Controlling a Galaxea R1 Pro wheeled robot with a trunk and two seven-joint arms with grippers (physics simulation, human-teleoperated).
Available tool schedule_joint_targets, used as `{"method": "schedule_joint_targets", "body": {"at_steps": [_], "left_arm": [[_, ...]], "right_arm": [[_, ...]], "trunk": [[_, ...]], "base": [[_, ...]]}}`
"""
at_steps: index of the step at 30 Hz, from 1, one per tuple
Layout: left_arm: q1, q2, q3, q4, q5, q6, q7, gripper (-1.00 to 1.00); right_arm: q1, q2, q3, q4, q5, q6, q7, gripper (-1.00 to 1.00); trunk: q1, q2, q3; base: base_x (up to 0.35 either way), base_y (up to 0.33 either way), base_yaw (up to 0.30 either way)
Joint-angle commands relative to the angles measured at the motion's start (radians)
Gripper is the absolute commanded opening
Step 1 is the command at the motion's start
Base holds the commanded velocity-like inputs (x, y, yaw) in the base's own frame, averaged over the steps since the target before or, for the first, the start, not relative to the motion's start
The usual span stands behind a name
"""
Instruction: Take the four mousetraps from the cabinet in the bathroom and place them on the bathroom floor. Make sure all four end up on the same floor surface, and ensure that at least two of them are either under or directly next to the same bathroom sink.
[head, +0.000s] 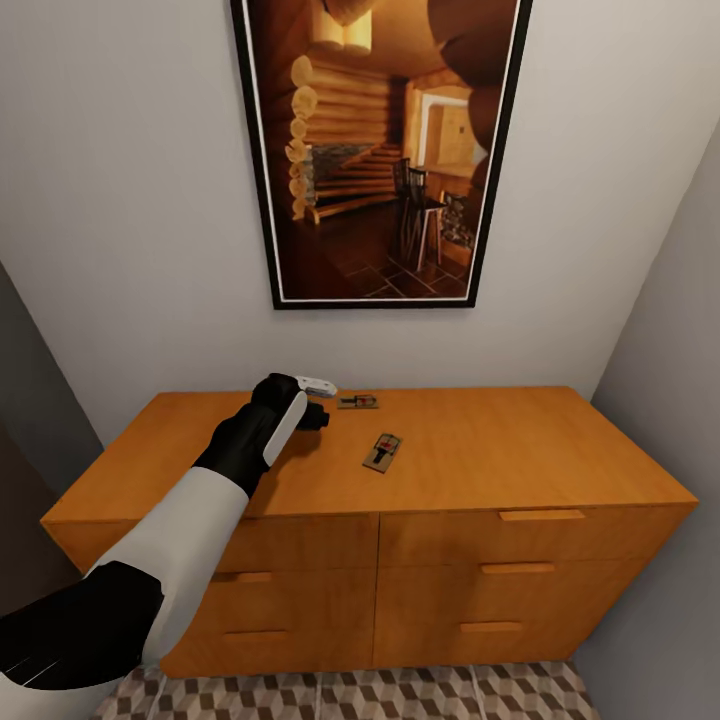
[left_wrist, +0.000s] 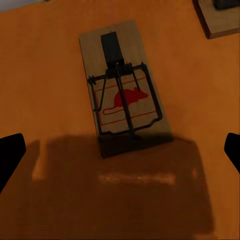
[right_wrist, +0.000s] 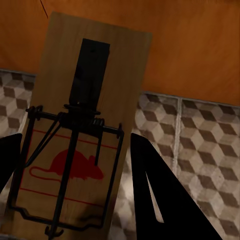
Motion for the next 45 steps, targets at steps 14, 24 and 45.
{"method": "schedule_joint_targets", "body": {"at_steps": [14, 24, 45], "left_arm": [[-0.001, 0.000, -0.002, -0.001, 0.011, 0.003, 0.010, 1.00], [-0.001, 0.000, -0.002, -0.001, 0.011, 0.003, 0.010, 1.00], [-0.001, 0.000, -0.002, 0.001, 0.011, 0.003, 0.010, 1.00]], "right_arm": [[-0.001, 0.000, -0.007, 0.000, -0.003, -0.002, 0.011, -1.00], [-0.001, 0.000, -0.007, 0.000, -0.003, -0.001, 0.011, -1.00], [-0.001, 0.002, -0.007, 0.001, -0.003, 0.000, 0.011, -1.00]], "trunk": [[0.000, 0.000, -0.001], [0.000, 0.000, -0.001], [0.000, 0.000, -0.007]], "base": [[0.077, 0.000, 0.000], [0.012, 0.000, 0.000], [0.001, 0.000, 0.000]]}}
